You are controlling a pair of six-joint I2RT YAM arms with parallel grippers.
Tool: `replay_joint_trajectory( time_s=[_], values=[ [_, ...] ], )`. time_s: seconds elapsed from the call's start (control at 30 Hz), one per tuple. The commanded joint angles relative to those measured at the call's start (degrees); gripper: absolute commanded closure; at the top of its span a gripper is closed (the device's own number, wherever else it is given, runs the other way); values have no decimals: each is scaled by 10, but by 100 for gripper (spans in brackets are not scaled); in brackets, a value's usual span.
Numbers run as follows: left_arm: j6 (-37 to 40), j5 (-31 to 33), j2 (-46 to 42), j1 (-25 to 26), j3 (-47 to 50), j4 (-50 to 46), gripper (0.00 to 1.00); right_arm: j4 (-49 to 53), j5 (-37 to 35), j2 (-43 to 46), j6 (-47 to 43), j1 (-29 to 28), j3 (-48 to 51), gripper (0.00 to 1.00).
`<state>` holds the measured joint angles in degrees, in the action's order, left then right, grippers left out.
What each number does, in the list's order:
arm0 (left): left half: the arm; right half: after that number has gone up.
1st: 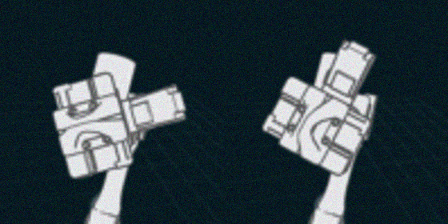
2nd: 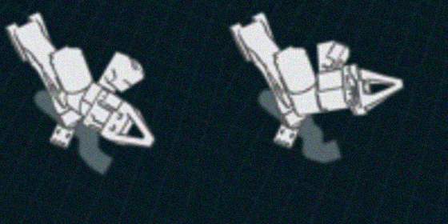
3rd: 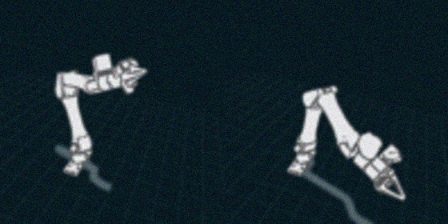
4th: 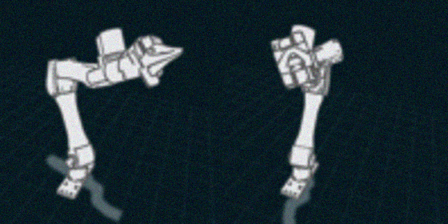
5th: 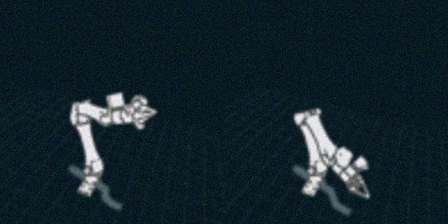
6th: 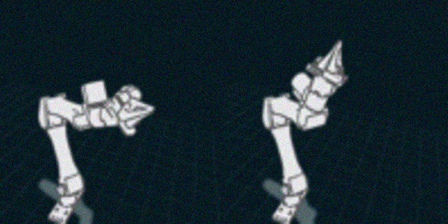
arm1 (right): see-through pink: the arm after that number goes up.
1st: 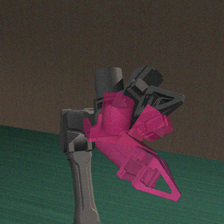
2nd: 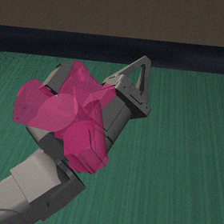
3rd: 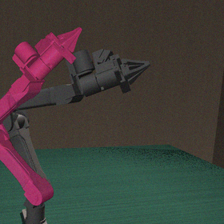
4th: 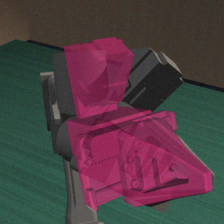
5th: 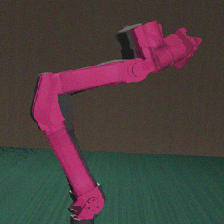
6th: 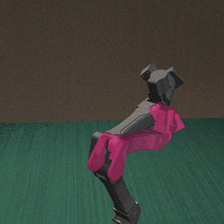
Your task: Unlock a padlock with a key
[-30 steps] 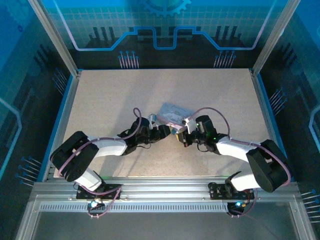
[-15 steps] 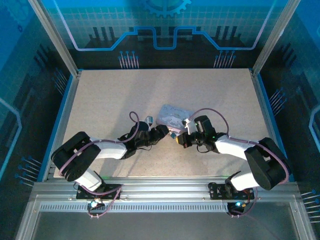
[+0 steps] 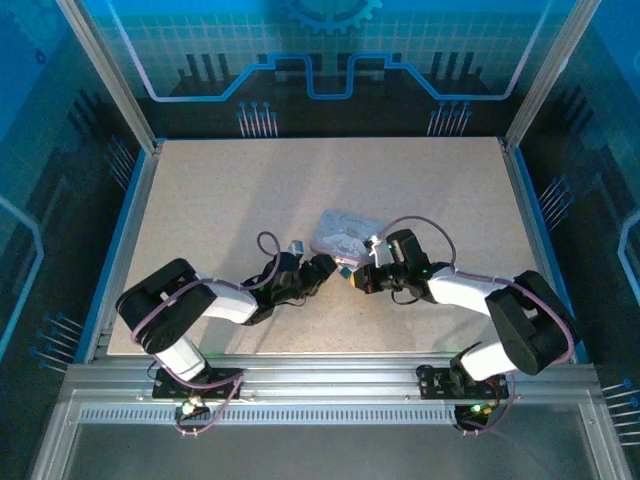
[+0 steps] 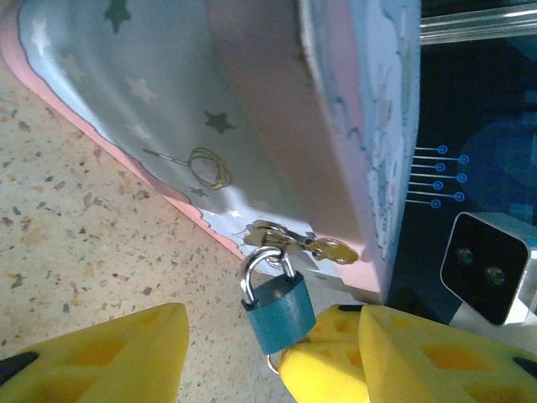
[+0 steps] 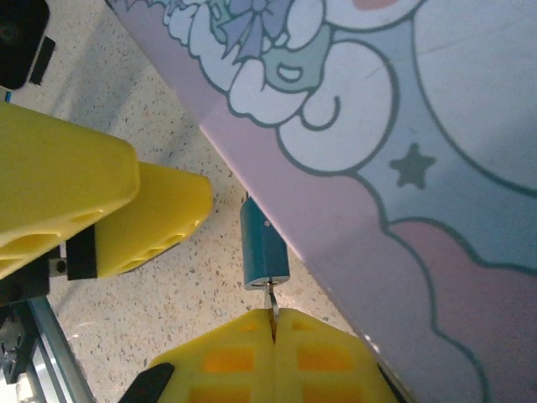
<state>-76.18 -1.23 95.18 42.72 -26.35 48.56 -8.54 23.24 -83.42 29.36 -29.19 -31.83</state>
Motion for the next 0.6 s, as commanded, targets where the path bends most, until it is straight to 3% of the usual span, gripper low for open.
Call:
replay_joint_trajectory(
  time_s=[0.0,0.57],
  values=[
    [-33,15,21,6,9,54,44,-9,28,-9,22,4,-17,100],
    [-74,41,96,27,0,156,51,-28,54,-24,61,3,-22,100]
  ],
)
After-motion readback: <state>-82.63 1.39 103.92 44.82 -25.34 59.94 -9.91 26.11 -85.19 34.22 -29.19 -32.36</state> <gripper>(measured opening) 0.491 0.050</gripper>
